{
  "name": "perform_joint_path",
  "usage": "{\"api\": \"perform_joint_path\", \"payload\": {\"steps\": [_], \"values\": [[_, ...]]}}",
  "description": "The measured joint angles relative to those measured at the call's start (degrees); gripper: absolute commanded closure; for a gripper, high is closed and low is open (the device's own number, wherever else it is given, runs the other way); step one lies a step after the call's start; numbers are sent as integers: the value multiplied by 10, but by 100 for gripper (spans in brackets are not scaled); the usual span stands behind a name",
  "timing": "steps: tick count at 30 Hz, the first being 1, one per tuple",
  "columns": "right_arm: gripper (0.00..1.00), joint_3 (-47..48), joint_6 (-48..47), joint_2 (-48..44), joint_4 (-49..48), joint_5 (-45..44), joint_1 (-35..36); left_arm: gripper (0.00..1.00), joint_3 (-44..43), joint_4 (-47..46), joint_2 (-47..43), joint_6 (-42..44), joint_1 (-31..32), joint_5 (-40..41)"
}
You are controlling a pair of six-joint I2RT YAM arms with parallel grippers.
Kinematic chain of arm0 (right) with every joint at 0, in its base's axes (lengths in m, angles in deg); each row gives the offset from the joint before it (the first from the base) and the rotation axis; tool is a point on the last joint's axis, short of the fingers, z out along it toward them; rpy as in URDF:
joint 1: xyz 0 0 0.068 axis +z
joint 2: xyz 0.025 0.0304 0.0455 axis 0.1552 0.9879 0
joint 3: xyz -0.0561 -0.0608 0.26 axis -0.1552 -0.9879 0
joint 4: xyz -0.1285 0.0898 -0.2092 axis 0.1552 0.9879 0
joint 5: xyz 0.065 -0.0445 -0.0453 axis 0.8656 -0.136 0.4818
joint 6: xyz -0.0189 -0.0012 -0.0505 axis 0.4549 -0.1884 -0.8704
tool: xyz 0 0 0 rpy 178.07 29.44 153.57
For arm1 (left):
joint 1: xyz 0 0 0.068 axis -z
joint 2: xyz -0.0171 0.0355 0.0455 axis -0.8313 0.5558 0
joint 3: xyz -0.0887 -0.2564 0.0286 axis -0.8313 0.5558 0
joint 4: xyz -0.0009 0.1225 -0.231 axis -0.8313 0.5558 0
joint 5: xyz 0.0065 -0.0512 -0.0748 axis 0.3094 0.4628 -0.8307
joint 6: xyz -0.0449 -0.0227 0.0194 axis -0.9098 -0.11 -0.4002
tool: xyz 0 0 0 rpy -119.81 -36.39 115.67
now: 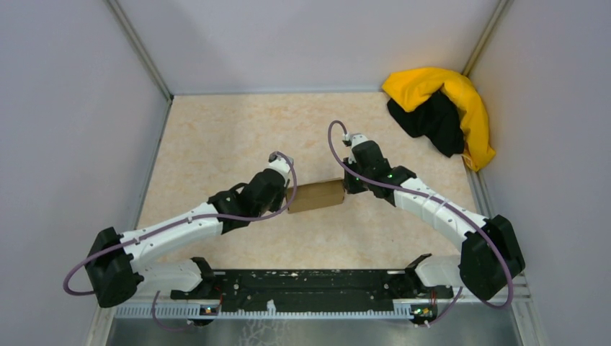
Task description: Fold the paper box
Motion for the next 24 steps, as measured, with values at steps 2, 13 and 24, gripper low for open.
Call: {"api": "perform_joint_path", "payload": {"steps": [2,13,24], "values": [[100,0,0,0,0,0,0,68,0,-3,2,0,0,1],[100,0,0,0,0,0,0,78,12,-31,7,4,0,11],[100,0,0,0,0,2,0,83,12,-43,25,6,0,24]]}}
